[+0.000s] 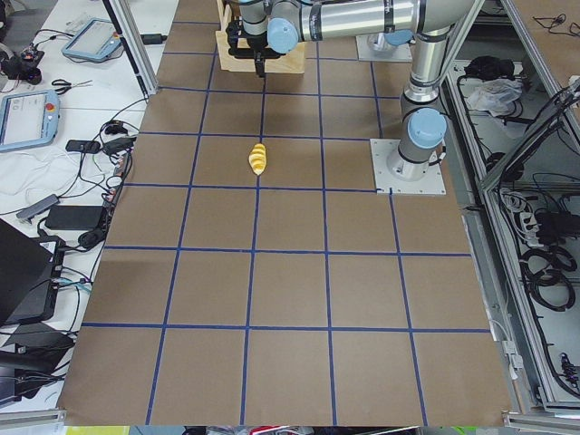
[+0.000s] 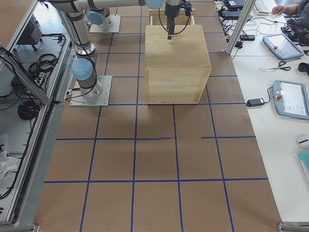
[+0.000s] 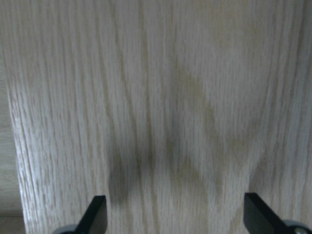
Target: Open upper drawer
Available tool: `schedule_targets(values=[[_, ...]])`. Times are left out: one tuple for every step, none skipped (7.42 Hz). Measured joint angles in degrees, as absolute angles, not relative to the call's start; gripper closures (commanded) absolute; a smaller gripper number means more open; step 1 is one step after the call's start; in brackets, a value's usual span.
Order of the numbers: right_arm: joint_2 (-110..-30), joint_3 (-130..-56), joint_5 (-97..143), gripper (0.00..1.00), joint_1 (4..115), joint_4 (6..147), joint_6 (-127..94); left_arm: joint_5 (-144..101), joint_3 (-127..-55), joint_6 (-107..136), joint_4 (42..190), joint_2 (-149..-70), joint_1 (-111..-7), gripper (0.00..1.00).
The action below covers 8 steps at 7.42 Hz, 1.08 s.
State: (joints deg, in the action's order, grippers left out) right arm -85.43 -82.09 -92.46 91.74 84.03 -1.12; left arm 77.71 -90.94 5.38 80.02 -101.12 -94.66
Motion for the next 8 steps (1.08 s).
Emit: schedule_targets(values=[[-85.43,-82.09,-92.46,0.00,91.74,84.02,-1.11,78.33,-90.82,5.26,80.71,-100.81,-94.30,0.00],[-85.43,-82.09,-92.46,0.00,91.74,84.02,-1.12,78.58,-90.62,5.21,81.38,-100.38,-94.00,0.00],[-85.43,-82.09,-92.46,0.00,91.75,84.02,-1.13,78.53,-90.30,5.21,81.86,-100.02,-93.81,0.00],[-85.43,-82.09,-92.46,0.00,91.76,84.02,-1.12,78.25,-89.85,5.22,82.06,-99.71,-93.71,0.00],[-85.43,-82.09,-92.46,0.00,91.76,84.02,-1.10,78.13,-89.39,5.21,82.27,-99.24,-93.50,0.00],[-85.43,-82.09,-92.46,0.00,91.76,84.02,-1.12,78.25,-88.79,4.92,83.06,-98.45,-92.61,0.00],[-85.43,-82.10,-92.46,0.00,91.76,84.02,-1.12,78.50,-87.97,4.18,84.76,-97.12,-90.78,0.00],[-85.43,-82.12,-92.46,0.00,91.76,84.02,-1.10,80.38,-86.85,2.95,86.83,-95.21,-88.91,0.00]])
